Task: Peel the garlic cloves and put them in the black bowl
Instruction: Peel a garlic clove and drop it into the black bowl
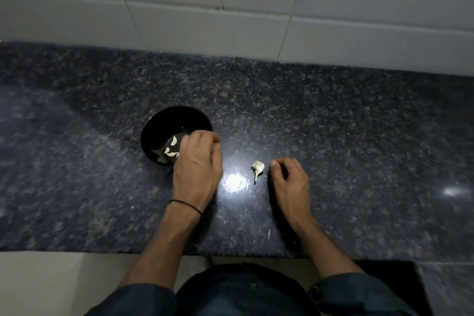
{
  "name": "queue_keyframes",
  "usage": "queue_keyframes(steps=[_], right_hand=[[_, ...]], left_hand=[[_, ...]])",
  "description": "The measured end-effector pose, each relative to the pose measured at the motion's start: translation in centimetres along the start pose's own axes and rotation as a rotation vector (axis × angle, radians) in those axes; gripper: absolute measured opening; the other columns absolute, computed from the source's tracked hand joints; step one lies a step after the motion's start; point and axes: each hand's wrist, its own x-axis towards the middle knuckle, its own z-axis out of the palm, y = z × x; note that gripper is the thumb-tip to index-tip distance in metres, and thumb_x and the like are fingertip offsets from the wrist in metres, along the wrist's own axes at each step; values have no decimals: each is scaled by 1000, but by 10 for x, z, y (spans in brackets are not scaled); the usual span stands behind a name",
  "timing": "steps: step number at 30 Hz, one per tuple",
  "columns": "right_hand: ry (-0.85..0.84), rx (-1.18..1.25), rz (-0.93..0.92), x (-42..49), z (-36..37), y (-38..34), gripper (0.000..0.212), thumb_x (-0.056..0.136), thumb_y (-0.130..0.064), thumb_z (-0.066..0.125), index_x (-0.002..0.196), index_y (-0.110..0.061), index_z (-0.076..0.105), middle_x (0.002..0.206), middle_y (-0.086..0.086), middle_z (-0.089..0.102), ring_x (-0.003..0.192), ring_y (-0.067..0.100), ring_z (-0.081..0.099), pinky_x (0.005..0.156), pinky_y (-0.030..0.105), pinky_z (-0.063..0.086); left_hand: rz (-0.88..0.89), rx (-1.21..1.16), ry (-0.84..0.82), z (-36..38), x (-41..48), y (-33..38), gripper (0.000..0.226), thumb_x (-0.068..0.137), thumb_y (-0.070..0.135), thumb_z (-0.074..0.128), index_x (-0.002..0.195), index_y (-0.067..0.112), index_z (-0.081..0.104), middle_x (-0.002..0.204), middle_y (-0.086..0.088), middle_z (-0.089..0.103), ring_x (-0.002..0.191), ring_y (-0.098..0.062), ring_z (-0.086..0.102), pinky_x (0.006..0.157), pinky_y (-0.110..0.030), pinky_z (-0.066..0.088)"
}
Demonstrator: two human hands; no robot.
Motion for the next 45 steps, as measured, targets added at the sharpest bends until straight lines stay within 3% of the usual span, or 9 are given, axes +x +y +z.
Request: queue_keyframes(steps=[3, 7, 14, 21, 24, 29, 36, 41, 45], right_hand=[[-29, -16, 12, 1, 6, -10, 14, 97, -32, 65, 98, -19, 68, 93, -8, 61, 85, 4, 58, 78, 21, 46], [-50, -63, -43, -2, 15, -10, 10, 96, -26, 66, 100, -17, 68, 94, -9, 62, 90, 13, 60, 82, 30, 49], [-29, 41, 22, 1, 10, -12, 11, 91, -5, 65, 91, -13, 72, 88, -8, 66, 86, 4, 60, 76, 10, 42], [-62, 54, 48, 4, 12, -5, 16, 93, -10, 65, 107, -17, 70, 98, -7, 66, 91, 5, 62, 80, 14, 47], [-100, 57, 30, 7, 11, -4, 27, 93, -9, 65, 119, -16, 69, 107, -7, 64, 96, 1, 61, 84, 6, 42], [-163, 87, 39, 11, 7, -6, 19, 93, -12, 66, 109, -19, 74, 102, -10, 61, 94, -6, 59, 81, 2, 40], [-151, 233, 169, 18, 5, -7, 10, 93, -12, 65, 91, -20, 72, 88, -5, 71, 83, 5, 65, 74, 15, 48], [-159, 524, 354, 22, 5, -16, 6, 93, -7, 67, 90, -11, 71, 76, 3, 72, 69, 12, 65, 64, 26, 53], [-124, 524, 383, 23, 5, -19, 8, 92, -8, 68, 86, -13, 71, 69, 2, 69, 62, 13, 61, 56, 28, 51]], left_hand=[[27, -146, -119, 20, -5, 11, 8, 92, 10, 59, 98, 12, 63, 97, -1, 61, 89, -21, 54, 81, -38, 46], [-84, -310, -260, 46, -12, 13, 13, 91, 9, 63, 101, 15, 66, 97, 7, 61, 83, -13, 58, 82, -36, 52], [-242, -458, -403, 70, -20, 10, 30, 87, 4, 67, 114, 17, 70, 105, 2, 69, 91, -12, 66, 91, -32, 54], [-279, -477, -381, 78, -21, 12, 29, 86, 5, 68, 109, 21, 71, 100, 7, 67, 86, -3, 63, 84, -22, 52], [-316, -485, -363, 81, -20, 14, 24, 87, 9, 70, 108, 22, 72, 98, 8, 66, 85, 0, 62, 80, -14, 49], [-374, -521, -347, 85, -19, 14, 20, 86, 12, 73, 104, 22, 72, 100, 9, 67, 84, -3, 63, 79, -16, 50], [-381, -570, -374, 88, -18, 16, 15, 88, 11, 71, 98, 22, 72, 97, 6, 71, 84, -8, 65, 78, -15, 49], [-520, -842, -354, 79, -12, 24, 18, 88, 0, 69, 100, 14, 72, 96, -8, 75, 90, -22, 73, 77, -27, 57], [-644, -991, -317, 74, -9, 37, 19, 87, -1, 72, 102, 10, 72, 91, -13, 75, 80, -23, 73, 69, -29, 59]])
